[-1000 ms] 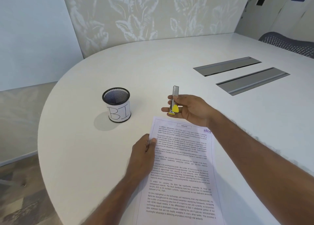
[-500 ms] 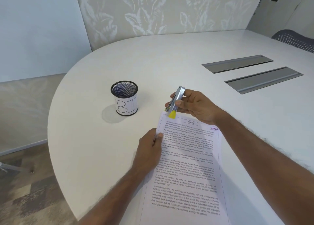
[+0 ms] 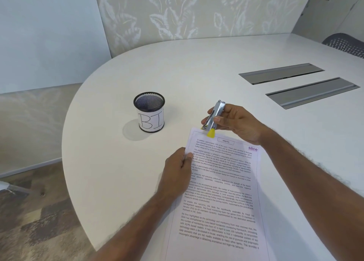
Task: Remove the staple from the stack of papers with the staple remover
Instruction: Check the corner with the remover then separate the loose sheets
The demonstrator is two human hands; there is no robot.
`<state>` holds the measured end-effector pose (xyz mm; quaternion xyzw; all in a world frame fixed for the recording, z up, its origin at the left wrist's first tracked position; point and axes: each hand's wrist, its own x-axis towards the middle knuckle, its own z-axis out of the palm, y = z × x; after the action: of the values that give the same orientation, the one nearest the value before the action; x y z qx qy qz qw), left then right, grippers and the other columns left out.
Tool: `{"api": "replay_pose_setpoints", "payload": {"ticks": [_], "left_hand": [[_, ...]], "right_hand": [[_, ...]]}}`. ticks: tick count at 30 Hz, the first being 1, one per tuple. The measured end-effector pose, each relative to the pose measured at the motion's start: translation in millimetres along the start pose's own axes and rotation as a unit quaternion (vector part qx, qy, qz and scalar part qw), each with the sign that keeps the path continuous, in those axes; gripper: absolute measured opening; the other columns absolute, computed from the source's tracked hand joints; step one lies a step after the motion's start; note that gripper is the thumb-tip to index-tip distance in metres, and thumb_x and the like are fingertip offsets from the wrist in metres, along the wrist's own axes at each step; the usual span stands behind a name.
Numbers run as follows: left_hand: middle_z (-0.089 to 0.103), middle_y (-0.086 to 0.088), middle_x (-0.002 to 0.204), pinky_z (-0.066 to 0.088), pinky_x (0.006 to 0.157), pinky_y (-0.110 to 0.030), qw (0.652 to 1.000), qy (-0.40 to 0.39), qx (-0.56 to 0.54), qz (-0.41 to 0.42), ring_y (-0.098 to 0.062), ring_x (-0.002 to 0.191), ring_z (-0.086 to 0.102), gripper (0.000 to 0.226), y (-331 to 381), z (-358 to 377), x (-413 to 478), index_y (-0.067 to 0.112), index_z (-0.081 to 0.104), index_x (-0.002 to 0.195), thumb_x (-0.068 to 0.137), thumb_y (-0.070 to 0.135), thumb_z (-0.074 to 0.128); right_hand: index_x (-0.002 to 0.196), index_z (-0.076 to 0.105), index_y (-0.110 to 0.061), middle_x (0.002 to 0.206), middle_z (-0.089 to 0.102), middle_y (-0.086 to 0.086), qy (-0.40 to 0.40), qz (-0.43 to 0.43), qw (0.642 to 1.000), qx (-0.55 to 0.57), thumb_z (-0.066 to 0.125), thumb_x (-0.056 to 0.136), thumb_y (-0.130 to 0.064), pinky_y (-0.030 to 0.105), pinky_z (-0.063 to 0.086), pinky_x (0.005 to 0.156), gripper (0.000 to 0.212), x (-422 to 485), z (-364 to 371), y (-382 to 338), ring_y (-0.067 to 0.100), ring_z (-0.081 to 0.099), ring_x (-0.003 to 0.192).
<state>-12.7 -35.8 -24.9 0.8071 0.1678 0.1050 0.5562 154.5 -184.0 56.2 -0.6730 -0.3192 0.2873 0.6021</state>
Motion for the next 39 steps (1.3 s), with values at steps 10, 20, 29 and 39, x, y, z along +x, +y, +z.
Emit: {"api": "replay_pose_setpoints", "payload": {"ticks": [10,20,29,39], "left_hand": [[0.068,-0.026,0.092,0.051,0.073,-0.050,1.000,0.011,0.012,0.001,-0.025,0.072,0.055,0.032,3,0,0,-0.005,0.057,0.092,0.105,0.021,0.044],[0.070,-0.023,0.092,0.050,0.065,-0.042,1.000,0.015,0.012,0.001,-0.026,0.071,0.057,0.032,2,0,-1,-0.002,0.058,0.090,0.106,0.022,0.044],[0.072,-0.021,0.093,0.053,0.075,-0.050,1.000,0.014,0.010,-0.007,-0.038,0.088,0.066,0.031,5,0,-2,-0.002,0.059,0.091,0.106,0.022,0.044],[0.071,-0.021,0.092,0.052,0.071,-0.045,1.000,0.008,0.013,-0.001,-0.030,0.076,0.063,0.031,5,0,-1,-0.002,0.059,0.093,0.106,0.021,0.044]], "right_hand": [[0.116,0.059,-0.001,0.102,0.077,0.012,-0.005,0.007,1.000,-0.002,0.061,0.088,-0.013,0.029,0.056,0.083,0.031,-4,-2,1,0.027,0.073,0.096],[0.119,0.054,0.009,0.107,0.070,0.023,0.014,-0.002,0.999,-0.050,0.052,0.095,0.006,0.027,0.056,0.081,0.024,-9,-8,-3,0.022,0.073,0.094],[0.112,0.063,0.000,0.105,0.075,0.013,0.007,0.030,0.994,-0.101,0.061,0.093,0.001,0.027,0.055,0.085,0.019,-7,2,7,0.018,0.072,0.097],[0.112,0.060,0.001,0.097,0.074,0.010,0.022,-0.001,0.999,-0.026,0.056,0.096,0.001,0.019,0.052,0.080,0.017,9,23,12,0.011,0.071,0.089]]}}
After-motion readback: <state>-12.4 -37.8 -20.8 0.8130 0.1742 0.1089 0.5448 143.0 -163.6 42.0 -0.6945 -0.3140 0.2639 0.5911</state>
